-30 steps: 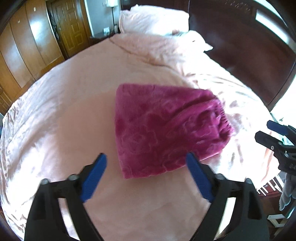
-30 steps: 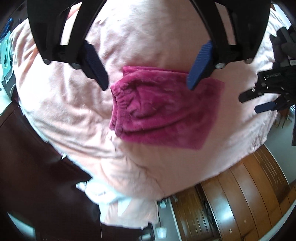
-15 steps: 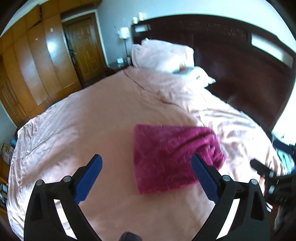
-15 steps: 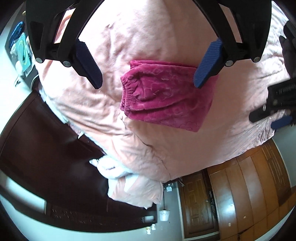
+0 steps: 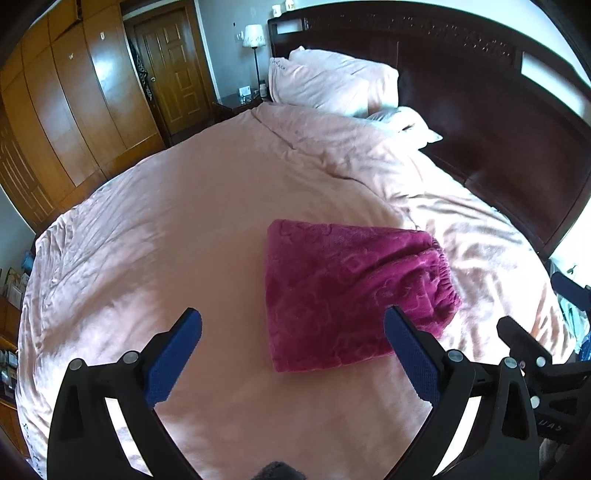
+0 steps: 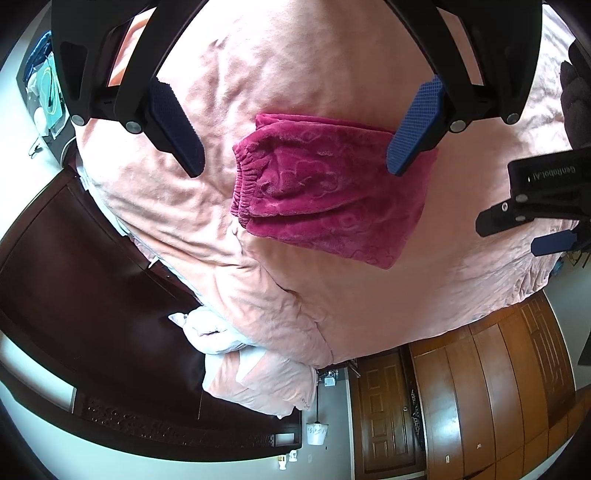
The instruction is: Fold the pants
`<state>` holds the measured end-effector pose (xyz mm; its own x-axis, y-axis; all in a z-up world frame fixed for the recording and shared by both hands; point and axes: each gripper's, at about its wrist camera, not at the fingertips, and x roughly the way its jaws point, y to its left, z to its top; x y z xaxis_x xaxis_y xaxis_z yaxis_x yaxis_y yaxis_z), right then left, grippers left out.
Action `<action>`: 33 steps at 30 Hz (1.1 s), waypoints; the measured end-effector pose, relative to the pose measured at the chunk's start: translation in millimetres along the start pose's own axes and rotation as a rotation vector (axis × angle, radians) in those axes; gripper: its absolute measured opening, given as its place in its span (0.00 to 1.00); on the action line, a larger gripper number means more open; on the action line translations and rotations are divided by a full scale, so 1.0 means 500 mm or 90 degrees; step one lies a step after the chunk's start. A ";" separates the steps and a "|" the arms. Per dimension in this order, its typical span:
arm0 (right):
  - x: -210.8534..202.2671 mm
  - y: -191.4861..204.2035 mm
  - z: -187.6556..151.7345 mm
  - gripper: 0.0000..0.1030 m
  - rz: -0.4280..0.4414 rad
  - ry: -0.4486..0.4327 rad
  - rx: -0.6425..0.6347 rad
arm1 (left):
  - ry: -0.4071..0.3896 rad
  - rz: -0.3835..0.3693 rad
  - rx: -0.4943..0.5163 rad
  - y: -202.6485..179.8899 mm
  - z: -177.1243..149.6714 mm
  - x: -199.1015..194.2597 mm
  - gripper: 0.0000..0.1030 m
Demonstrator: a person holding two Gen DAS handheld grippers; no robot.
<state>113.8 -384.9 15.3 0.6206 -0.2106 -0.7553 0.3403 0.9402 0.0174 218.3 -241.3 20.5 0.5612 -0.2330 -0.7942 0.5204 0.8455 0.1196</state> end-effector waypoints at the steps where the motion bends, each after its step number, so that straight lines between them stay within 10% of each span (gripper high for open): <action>1: 0.005 -0.001 0.002 0.97 0.001 0.002 0.000 | 0.002 0.001 -0.001 0.001 0.000 0.003 0.95; 33: 0.062 0.005 0.012 0.97 -0.013 0.032 0.000 | -0.021 -0.041 0.047 -0.009 -0.001 0.030 0.95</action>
<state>138.2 -390.5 -3.9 0.5769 -0.2165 -0.7876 0.3525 0.9358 0.0010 223.9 -248.5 8.0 0.5454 -0.3016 -0.7820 0.6008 0.7912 0.1139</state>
